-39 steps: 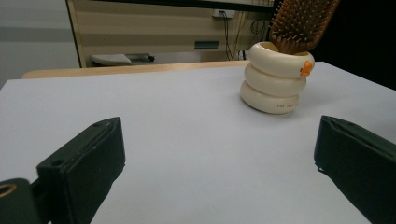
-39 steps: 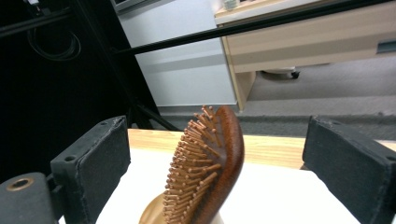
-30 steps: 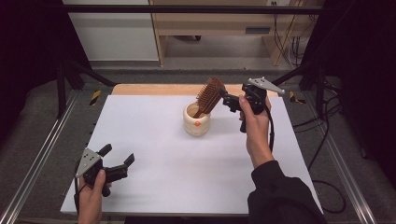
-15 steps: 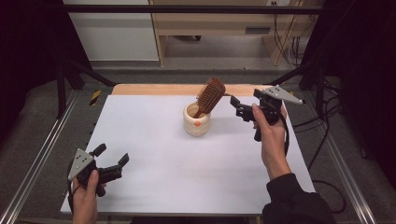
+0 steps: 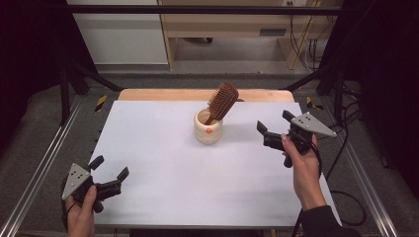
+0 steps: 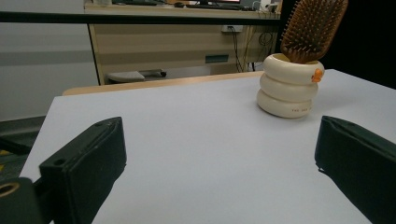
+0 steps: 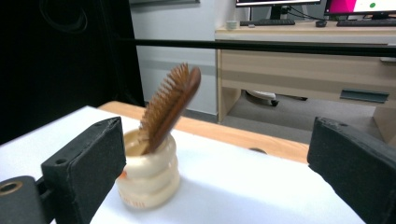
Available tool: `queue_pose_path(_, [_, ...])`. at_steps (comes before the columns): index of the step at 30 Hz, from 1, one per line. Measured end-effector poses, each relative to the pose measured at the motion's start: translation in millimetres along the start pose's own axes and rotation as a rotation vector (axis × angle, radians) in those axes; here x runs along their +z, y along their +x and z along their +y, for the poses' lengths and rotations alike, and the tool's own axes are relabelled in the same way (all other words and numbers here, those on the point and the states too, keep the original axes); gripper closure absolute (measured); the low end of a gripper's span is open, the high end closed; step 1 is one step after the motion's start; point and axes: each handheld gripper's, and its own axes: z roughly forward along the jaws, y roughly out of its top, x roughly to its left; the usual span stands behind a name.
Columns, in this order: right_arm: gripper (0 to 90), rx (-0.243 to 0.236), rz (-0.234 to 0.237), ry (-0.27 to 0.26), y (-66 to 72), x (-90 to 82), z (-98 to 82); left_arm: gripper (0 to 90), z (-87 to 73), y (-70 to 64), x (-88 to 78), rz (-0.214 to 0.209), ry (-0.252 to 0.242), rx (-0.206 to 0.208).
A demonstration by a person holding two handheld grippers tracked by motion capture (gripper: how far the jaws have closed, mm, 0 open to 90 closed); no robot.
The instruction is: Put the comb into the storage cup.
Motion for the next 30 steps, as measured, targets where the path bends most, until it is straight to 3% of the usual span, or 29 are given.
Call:
queue_pose_path(16, [3.8,0.015,-0.037,-0.023,-14.8,-36.6,-46.9,2.0,-0.1,0.4,-0.2,-0.024,-0.041,-0.021])
queue_pose_path(30, [3.8,0.026,-0.036,0.026,-21.4,-50.5,-86.6,2.0,-0.2,4.3,-1.6,-0.021,-0.066,-0.035])
